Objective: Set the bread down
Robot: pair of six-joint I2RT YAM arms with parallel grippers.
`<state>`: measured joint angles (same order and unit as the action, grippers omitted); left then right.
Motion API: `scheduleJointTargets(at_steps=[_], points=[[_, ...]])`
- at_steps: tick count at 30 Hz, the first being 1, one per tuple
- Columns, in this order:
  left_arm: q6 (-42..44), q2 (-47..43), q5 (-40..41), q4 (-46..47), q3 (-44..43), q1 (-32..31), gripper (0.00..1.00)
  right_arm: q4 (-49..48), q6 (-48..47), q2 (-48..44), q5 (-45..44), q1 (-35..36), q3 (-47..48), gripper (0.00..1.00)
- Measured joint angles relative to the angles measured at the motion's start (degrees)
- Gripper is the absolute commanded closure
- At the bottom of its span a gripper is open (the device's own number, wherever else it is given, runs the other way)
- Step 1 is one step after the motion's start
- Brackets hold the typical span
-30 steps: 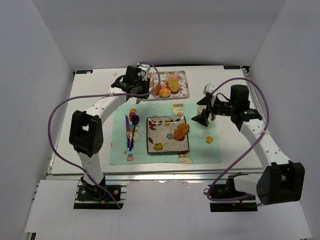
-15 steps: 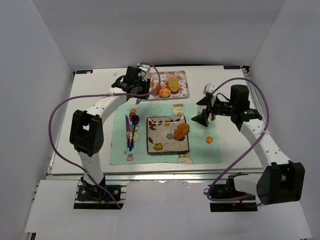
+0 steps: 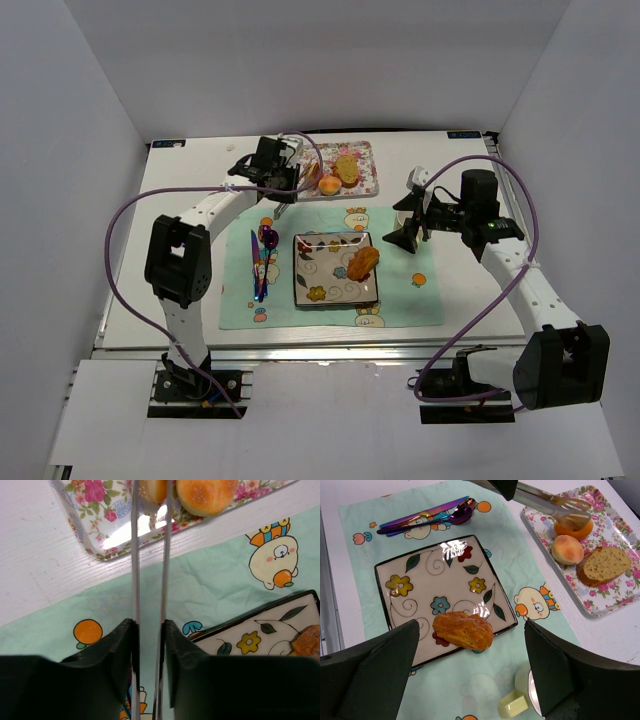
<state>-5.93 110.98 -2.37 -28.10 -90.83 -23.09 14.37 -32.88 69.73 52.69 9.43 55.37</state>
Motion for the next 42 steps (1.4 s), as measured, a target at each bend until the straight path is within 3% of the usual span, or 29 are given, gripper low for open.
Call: scheduleJointTargets(at_steps=[11, 20, 25, 29, 34, 39, 42], points=[[-0.07, 0.17, -0.17, -0.55, 0.0, 0.0, 1.0, 0.0, 0.61, 0.0, 0.17, 0.0, 0.0, 0.11], [-0.94, -6.23, 1.55, -0.15, 2.49, 0.0, 1.0, 0.0, 0.85, 0.0, 0.17, 0.0, 0.0, 0.11], [-2.43, -18.43, 0.85, 1.66, 10.1, 0.04, 1.0, 0.02, 0.85, 0.0, 0.22, 0.0, 0.0, 0.11], [-4.63, -29.66, -5.03, 3.21, 20.44, -0.68, 1.0, 0.35, -0.39, -0.04, 0.98, -0.04, 0.0, 0.11], [-8.39, -39.8, -10.1, 3.41, 36.63, -8.52, 1.0, 0.68, -1.42, -0.17, 2.25, -0.04, 0.0, 0.11], [-11.52, -44.04, -10.86, 0.83, 43.89, -16.46, 1.0, 1.55, -2.23, -0.37, 3.21, -0.04, 0.02, 0.11], [-12.44, -44.81, -9.42, 0.76, 44.3, -17.62, 0.87, 2.29, -2.27, -0.37, 3.52, -0.04, 0.02, 0.11]])
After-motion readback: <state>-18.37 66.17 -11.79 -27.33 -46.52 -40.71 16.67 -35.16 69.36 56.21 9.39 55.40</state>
